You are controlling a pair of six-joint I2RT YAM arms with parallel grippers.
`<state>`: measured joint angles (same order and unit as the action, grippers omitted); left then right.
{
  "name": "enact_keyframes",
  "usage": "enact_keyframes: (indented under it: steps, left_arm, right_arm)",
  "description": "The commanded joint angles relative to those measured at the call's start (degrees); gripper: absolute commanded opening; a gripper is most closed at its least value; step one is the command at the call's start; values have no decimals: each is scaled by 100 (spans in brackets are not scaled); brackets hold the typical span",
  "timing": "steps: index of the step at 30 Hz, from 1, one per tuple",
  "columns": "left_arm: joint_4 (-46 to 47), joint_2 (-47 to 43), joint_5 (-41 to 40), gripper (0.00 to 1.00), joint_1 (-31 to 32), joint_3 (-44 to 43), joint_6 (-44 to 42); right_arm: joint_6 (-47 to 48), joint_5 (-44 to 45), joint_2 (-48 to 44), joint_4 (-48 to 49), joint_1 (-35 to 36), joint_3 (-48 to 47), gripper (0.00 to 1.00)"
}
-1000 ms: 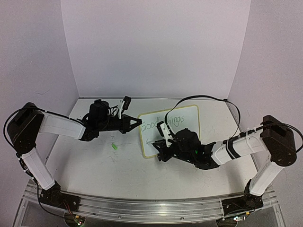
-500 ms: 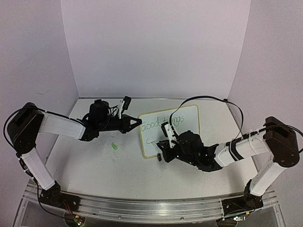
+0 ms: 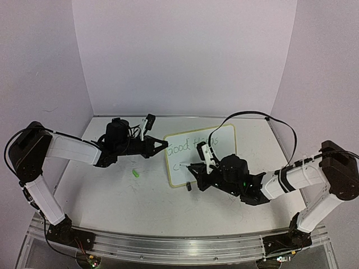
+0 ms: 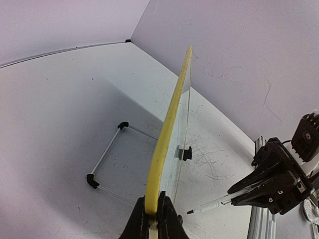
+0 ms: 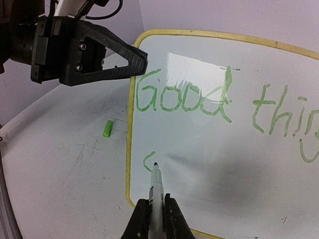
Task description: Write a sentence on the whiteboard
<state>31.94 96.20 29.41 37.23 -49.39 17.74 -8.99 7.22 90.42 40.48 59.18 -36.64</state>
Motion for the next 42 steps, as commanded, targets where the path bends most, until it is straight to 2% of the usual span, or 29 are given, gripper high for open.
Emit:
enact_keyframes:
  steps: [1,42]
  left_arm:
    - [-13,-20,-291,0,-23,-152,-306]
    - [-22,-1,-253,0,-23,-229,-359]
  right_arm:
    - [30,216,129,194,-4,-308,0]
    - [-111,439,452,-375,-3,-502,0]
